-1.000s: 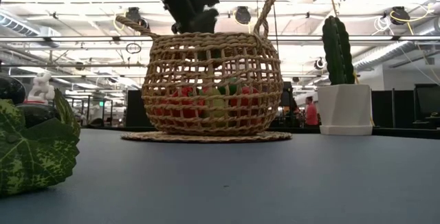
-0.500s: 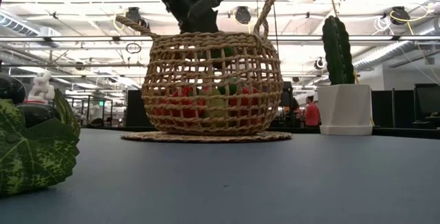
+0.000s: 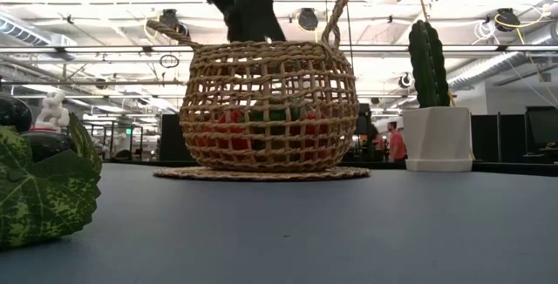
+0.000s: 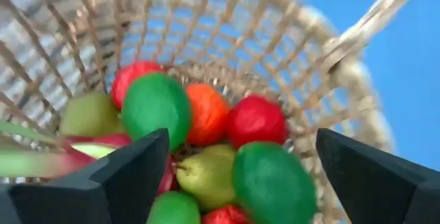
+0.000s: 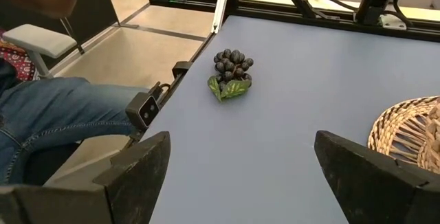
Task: Build produce basket
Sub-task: Put the grapes into the basket
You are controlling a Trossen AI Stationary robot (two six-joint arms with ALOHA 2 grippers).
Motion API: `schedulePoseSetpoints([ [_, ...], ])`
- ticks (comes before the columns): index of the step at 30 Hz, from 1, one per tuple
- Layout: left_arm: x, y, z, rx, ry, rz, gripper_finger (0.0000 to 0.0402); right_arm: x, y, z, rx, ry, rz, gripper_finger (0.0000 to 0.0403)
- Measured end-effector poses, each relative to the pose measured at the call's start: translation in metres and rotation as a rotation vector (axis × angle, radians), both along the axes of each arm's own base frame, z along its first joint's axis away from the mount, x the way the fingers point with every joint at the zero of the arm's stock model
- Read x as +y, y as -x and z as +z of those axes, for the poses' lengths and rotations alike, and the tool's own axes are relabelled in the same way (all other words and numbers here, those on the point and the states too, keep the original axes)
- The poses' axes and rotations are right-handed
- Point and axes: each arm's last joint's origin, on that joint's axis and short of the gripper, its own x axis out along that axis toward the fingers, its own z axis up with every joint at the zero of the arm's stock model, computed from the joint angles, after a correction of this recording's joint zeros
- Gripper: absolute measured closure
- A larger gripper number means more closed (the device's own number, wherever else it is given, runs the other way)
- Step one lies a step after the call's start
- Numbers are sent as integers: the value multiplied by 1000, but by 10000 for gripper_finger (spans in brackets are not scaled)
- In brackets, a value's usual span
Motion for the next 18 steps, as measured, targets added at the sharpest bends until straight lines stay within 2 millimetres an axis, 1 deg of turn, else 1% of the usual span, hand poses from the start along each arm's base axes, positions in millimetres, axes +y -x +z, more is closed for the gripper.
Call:
schedulePoseSetpoints([
  [4, -12, 11, 22, -80, -9, 7, 58, 0, 0, 0, 0, 0, 0, 46],
  [8, -27, 32, 51, -171, -28, 18, 81, 0, 0, 0, 5, -11, -10, 46],
  [10, -37, 43, 62, -193, -31, 5, 91, -1, 0, 0, 1, -5, -30, 46],
  [14, -61, 58, 70, -183, -21, -39, 105, -2, -1, 0, -6, 6, -56, 46],
  [18, -89, 64, 66, -126, -32, -70, 107, -2, -1, 0, -5, 3, -59, 46],
])
